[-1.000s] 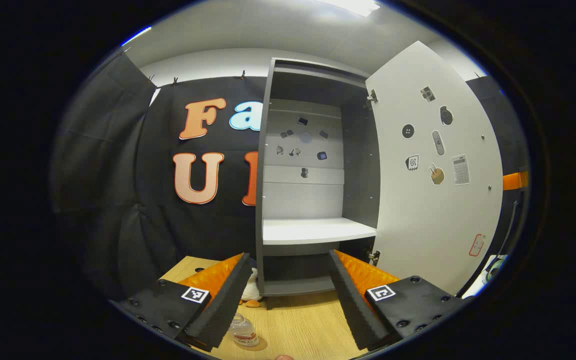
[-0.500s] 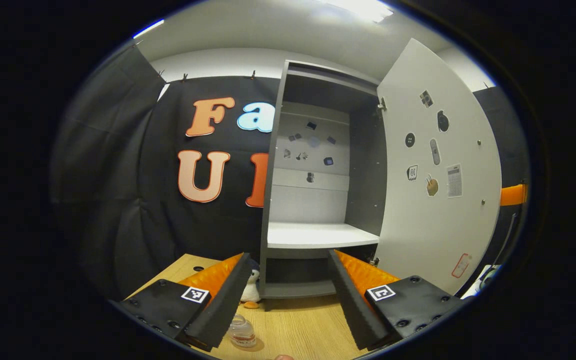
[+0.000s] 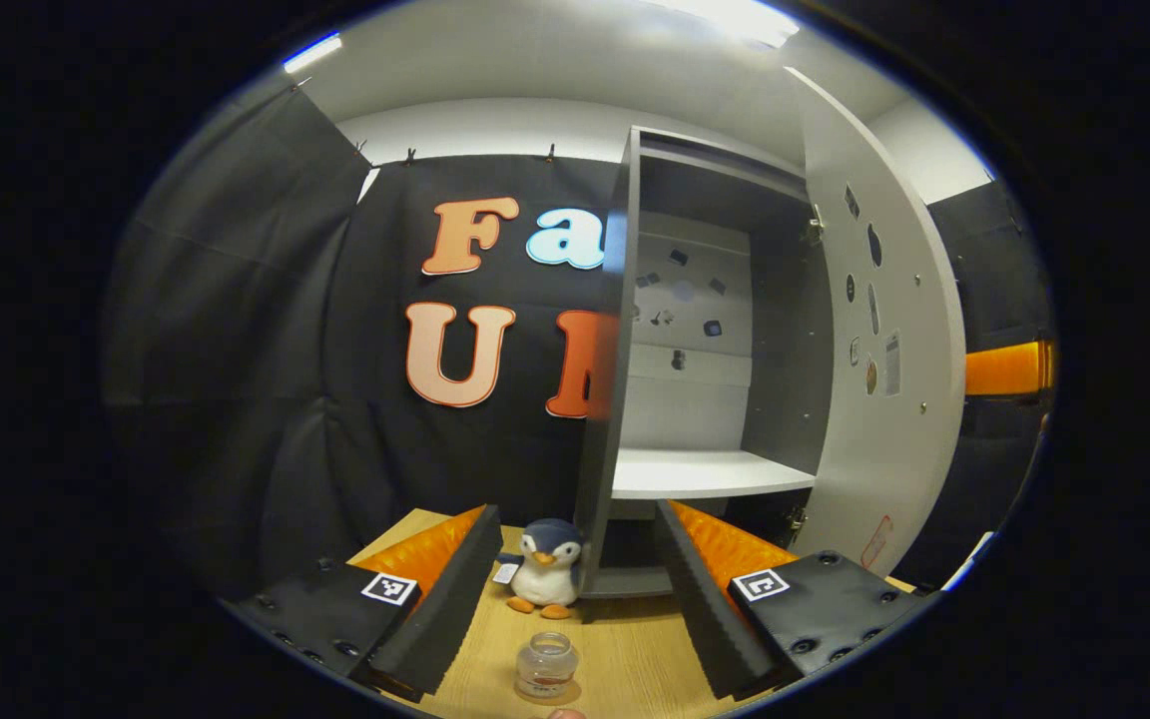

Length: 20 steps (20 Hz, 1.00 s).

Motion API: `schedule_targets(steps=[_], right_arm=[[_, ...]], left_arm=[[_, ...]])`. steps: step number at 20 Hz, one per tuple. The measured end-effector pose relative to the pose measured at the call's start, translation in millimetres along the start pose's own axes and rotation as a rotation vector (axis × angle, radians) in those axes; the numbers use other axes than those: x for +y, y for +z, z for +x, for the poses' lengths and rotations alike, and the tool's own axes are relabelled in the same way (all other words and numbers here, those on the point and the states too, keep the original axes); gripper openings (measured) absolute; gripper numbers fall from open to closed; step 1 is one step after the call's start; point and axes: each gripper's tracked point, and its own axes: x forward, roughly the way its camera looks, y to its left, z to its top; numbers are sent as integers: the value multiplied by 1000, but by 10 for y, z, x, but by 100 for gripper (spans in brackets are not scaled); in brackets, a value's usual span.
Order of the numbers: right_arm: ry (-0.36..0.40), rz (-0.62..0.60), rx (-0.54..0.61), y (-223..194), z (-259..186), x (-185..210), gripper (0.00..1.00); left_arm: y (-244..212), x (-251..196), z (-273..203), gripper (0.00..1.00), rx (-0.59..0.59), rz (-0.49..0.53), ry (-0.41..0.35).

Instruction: Open the cabinet door with the right hand, grasp the bottle in the cabinet with the left hand and place it on the coaster, then close the cabinet door with the right hand.

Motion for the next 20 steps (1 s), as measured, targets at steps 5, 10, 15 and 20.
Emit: schedule_targets(steps=[5, 10, 15, 20], right_arm=[[9, 10, 3, -110, 737, 224, 79], [5, 82, 16, -202, 1167, 251, 93], [6, 113, -8, -229, 1282, 271, 90], [-35, 68, -22, -217, 1395, 301, 96]], left_arm=[[-20, 289, 61, 94, 6, -5, 30], [-9, 402, 202, 94, 22, 18, 25], [94, 347, 392, 94, 9, 45, 6], [175, 308, 554, 96, 3, 51, 6]])
